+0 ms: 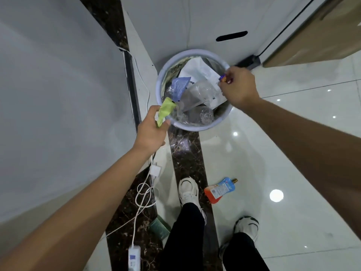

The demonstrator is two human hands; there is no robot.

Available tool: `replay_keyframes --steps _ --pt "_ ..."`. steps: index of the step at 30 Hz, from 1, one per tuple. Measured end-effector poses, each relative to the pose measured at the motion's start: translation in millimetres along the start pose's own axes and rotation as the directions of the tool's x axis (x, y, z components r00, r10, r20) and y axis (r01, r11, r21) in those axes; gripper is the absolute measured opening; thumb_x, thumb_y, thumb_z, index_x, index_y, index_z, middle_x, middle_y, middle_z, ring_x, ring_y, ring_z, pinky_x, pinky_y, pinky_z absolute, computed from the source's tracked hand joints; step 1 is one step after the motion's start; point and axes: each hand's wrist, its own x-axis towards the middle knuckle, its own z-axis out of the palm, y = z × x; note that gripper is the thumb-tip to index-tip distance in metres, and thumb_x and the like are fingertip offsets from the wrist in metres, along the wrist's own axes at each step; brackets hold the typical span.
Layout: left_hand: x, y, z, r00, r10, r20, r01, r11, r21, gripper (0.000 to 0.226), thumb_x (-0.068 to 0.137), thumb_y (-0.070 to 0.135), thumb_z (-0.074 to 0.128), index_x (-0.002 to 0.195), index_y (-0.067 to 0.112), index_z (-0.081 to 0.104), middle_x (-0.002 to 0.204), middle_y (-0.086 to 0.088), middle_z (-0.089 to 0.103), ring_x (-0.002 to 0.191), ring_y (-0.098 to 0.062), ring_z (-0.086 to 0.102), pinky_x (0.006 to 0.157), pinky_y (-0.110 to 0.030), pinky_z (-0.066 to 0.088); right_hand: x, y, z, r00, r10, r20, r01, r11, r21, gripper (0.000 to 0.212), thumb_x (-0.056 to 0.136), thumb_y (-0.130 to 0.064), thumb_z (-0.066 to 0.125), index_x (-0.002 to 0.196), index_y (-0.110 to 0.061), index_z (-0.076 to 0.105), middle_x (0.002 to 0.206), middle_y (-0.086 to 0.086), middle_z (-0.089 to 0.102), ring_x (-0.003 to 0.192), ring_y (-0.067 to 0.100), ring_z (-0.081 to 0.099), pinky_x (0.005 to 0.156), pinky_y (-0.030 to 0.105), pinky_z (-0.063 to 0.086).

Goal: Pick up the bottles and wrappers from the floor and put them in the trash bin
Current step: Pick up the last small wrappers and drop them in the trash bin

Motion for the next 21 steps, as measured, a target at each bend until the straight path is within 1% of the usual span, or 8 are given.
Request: replay_keyframes --steps 4,7,9,11,13,17,19,21 --pt "25 -15 13 0.999 -0.043 0.019 0.044 0.997 -0.06 0.021 0.099 0.024 0.06 0.115 0.032 0.049 0.067 0.002 0.045 0.058 -0.009 0.047 0.05 -0.027 0.057 46 -1 13 0.998 0.064 -0.009 -0.064 0.997 0.044 0.021 0.089 -0.017 0.07 0.108 -0.01 0.068 0.099 0.008 0.068 0.088 0.021 0.064 0.075 0.026 0.05" --pt "36 -17 19 0.998 -0.066 0.022 0.068 0.993 -0.099 0.023 0.099 0.025 0.06 0.121 0.028 0.051 0.064 0.003 0.045 0.052 -0.004 0.046 0.048 -0.024 0.054 59 2 20 0.989 0.133 0.058 -0.139 0.983 0.123 0.041 0.089 -0.023 0.073 0.128 -0.018 0.063 0.116 0.006 0.069 0.091 0.018 0.068 0.072 0.021 0.056" --pt "44 -16 20 0.997 -0.081 0.02 0.082 0.99 -0.111 0.025 0.099 0.025 0.06 0.122 0.027 0.051 0.065 0.003 0.048 0.05 -0.003 0.049 0.048 -0.024 0.054 56 8 21 0.988 0.137 0.076 -0.148 0.975 0.165 0.053 0.089 -0.028 0.074 0.138 -0.019 0.056 0.12 0.005 0.067 0.093 0.017 0.07 0.082 0.023 0.058" --pt "51 -14 19 0.996 -0.092 0.013 0.093 0.99 -0.11 0.027 0.099 0.025 0.06 0.123 0.027 0.05 0.068 0.003 0.051 0.049 -0.003 0.052 0.047 -0.026 0.055 40 13 17 0.991 0.125 0.045 -0.132 0.971 0.198 0.053 0.091 -0.03 0.071 0.14 -0.021 0.053 0.113 -0.002 0.065 0.086 0.005 0.065 0.079 0.009 0.05" --pt "59 -8 18 0.996 -0.089 -0.005 0.088 0.99 -0.107 0.028 0.098 0.025 0.061 0.124 0.027 0.05 0.073 0.002 0.053 0.048 -0.004 0.053 0.046 -0.026 0.055 17 19 8 0.991 0.128 -0.034 -0.119 0.971 0.208 0.045 0.093 -0.03 0.066 0.136 -0.023 0.056 0.11 -0.007 0.063 0.088 0.005 0.061 0.067 -0.002 0.038" --pt "81 4 9 0.998 -0.048 -0.05 0.047 0.998 -0.036 0.03 0.096 0.029 0.063 0.123 0.028 0.049 0.088 -0.005 0.063 0.055 -0.009 0.06 0.047 -0.031 0.057 -49 40 -3 0.975 0.191 -0.117 -0.161 0.96 0.23 0.034 0.095 -0.028 0.06 0.128 -0.024 0.062 0.108 -0.01 0.066 0.082 0.01 0.06 0.073 0.005 0.04" --pt "93 12 7 0.999 -0.017 -0.031 0.017 1.0 -0.013 0.031 0.095 0.033 0.064 0.122 0.029 0.048 0.096 -0.013 0.067 0.064 -0.023 0.067 0.05 -0.037 0.059 -92 56 4 0.962 0.264 -0.068 -0.243 0.944 0.222 0.032 0.094 -0.026 0.061 0.126 -0.025 0.063 0.111 -0.007 0.067 0.079 0.017 0.062 0.081 0.021 0.048" --pt "103 21 8 0.999 0.036 -0.005 -0.036 0.996 0.082 0.042 0.094 0.038 0.065 0.13 0.03 0.045 0.102 -0.009 0.068 0.076 -0.028 0.07 0.062 -0.036 0.06 -131 61 16 0.945 0.327 -0.001 -0.318 0.919 0.234 0.031 0.095 -0.024 0.061 0.126 -0.025 0.064 0.115 -0.005 0.067 0.081 0.021 0.063 0.087 0.035 0.051"
